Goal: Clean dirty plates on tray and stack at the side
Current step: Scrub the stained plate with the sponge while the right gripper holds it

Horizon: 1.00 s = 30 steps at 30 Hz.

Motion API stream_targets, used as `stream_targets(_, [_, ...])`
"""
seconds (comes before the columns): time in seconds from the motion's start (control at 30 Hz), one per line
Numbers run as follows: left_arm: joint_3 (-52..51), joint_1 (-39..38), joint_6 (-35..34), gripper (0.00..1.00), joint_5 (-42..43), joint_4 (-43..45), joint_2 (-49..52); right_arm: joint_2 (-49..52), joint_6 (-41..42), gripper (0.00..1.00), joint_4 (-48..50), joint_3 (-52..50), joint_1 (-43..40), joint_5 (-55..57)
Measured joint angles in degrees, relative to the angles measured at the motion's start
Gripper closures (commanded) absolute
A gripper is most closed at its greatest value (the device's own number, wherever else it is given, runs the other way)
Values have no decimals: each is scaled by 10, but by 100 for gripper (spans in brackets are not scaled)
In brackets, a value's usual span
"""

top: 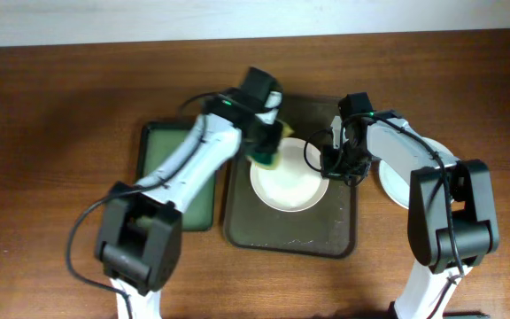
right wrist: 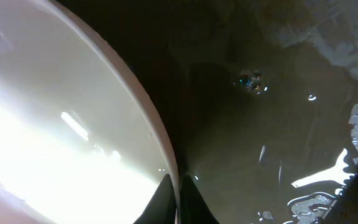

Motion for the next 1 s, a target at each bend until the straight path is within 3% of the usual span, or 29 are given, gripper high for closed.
stream_targets(0.33, [-5, -60, -29, 100, -6, 51, 96, 0, 0, 96, -4, 0, 0, 0])
stream_targets(0.77, [-6, -62, -69, 100, 143, 37, 99, 0, 0, 96, -8, 0, 0, 1])
stream_targets(0.87, [-6, -56, -69, 100, 125, 19, 99, 0, 0, 96, -8, 0, 0, 1])
stream_targets(1.0, [10, -39, -69, 100, 23, -29, 99, 1, 0, 96, -6, 0, 4, -6])
